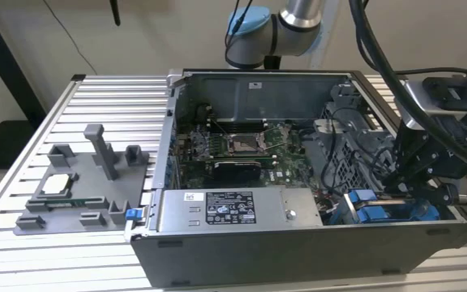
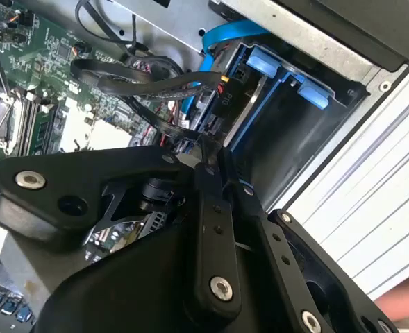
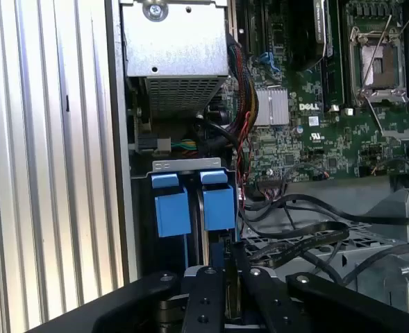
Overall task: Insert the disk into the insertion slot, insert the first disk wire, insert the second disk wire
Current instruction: 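Insert the second disk wire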
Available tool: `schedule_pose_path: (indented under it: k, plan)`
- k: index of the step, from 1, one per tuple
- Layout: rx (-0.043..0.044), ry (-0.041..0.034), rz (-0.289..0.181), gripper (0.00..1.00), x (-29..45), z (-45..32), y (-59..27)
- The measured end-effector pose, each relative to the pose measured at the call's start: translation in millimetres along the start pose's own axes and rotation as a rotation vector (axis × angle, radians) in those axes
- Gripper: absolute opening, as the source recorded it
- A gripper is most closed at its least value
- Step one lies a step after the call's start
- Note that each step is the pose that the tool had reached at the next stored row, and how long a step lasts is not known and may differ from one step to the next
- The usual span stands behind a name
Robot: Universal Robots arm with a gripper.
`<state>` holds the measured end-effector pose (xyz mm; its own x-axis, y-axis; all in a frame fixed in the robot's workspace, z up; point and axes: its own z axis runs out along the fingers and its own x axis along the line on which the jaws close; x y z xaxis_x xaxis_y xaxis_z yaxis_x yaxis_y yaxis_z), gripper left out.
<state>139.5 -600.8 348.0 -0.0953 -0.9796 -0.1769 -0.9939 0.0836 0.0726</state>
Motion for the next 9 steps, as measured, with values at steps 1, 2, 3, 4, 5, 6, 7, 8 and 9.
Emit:
schedule_pose_path:
  k: [1,2,3,4,5,6,7,8,9]
  plan:
    - [0.0009,0.0001,0.000,0.00,0.1,0.5,-0.1]
    - [0.0016,-0.0001,0.000,0.00,0.2,1.1,-0.1]
    - [0.0026,-0.0001,-0.001,0.00,0.1,1.6,-0.1]
    - [0.0038,-0.0004,-0.001,0.00,0.0,2.2,-0.1]
    - [0.0049,-0.0004,-0.001,0.00,-0.2,2.8,-0.1]
    - [0.0057,-0.0004,-0.001,0.00,-0.6,3.2,-0.2]
    - [0.0062,-0.0004,-0.001,0.00,-0.9,3.7,-0.2]
    - [0.0064,-0.0006,-0.001,0.00,-1.3,4.2,-0.2]
    - [0.0065,-0.0005,-0.001,0.00,-1.9,4.6,-0.5]
